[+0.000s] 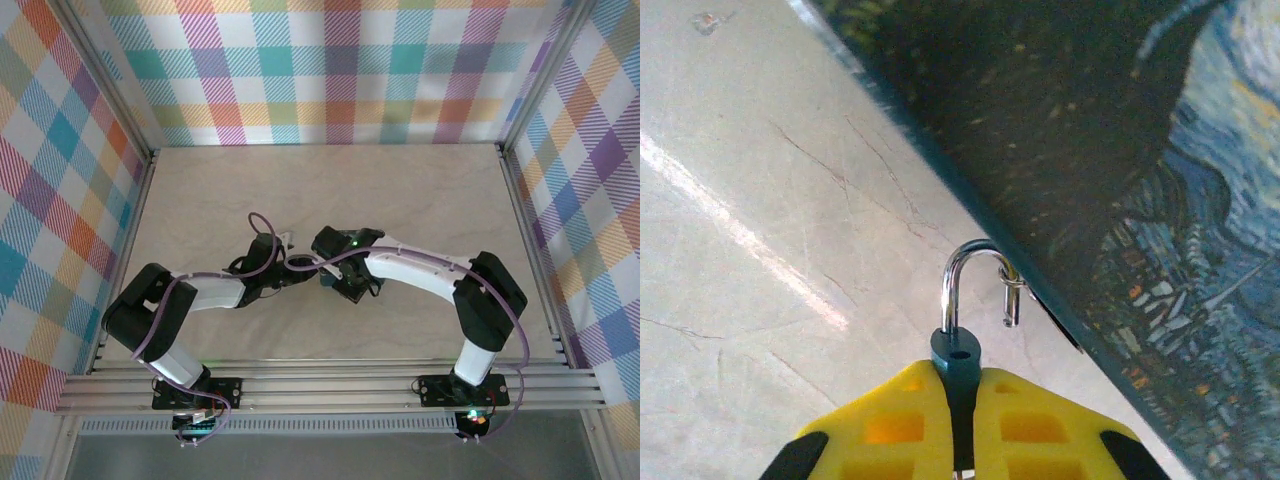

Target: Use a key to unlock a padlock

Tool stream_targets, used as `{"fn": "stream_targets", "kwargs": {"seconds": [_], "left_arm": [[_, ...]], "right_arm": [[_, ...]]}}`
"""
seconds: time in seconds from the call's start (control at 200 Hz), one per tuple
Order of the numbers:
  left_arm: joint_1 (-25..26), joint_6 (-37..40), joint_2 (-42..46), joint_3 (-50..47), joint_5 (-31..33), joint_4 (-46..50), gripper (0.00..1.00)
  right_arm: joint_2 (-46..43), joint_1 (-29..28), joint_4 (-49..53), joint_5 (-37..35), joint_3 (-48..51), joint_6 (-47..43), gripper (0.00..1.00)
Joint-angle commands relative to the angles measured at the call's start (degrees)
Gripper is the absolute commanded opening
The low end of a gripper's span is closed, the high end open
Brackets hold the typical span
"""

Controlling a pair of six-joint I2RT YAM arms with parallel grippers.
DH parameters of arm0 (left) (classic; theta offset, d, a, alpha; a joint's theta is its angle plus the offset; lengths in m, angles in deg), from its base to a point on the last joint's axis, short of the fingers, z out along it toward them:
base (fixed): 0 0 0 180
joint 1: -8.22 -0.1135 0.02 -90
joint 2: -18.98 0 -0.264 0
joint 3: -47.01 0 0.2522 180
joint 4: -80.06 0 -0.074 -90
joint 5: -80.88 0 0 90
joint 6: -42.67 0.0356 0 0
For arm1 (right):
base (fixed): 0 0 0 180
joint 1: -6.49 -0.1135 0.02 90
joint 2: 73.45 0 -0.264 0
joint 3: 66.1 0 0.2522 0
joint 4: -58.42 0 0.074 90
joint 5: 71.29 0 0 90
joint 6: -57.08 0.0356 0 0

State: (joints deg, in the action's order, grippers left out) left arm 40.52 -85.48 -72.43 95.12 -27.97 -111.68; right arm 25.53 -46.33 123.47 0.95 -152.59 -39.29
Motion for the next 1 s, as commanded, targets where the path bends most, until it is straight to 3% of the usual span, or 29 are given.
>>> {"fn": "stream_targets", "kwargs": {"seconds": [0.0, 0.37, 0.635, 0.995], "left_arm": [[-1.49, -0.27, 1.15, 1.77, -2.42, 0.58, 0.37], [-8.0, 3.65, 7.38, 2.48, -3.03, 12.41, 0.39], [-10.19, 4.24, 10.72, 2.07, -2.95, 16.71, 0.4], [-11.53, 6.61, 17.83, 0.35, 3.62, 24.07, 0.44]], "right_arm": [[0.51, -1.47, -6.97, -3.67, -1.83, -7.94, 0.0], [-0.16, -2.2, -25.37, -3.6, 7.37, -19.4, 0.0], [-0.09, -2.2, -33.82, -3.63, 9.42, -21.22, 0.0], [-0.06, -2.28, -34.94, -0.9, 6.97, -20.76, 0.0]]}}
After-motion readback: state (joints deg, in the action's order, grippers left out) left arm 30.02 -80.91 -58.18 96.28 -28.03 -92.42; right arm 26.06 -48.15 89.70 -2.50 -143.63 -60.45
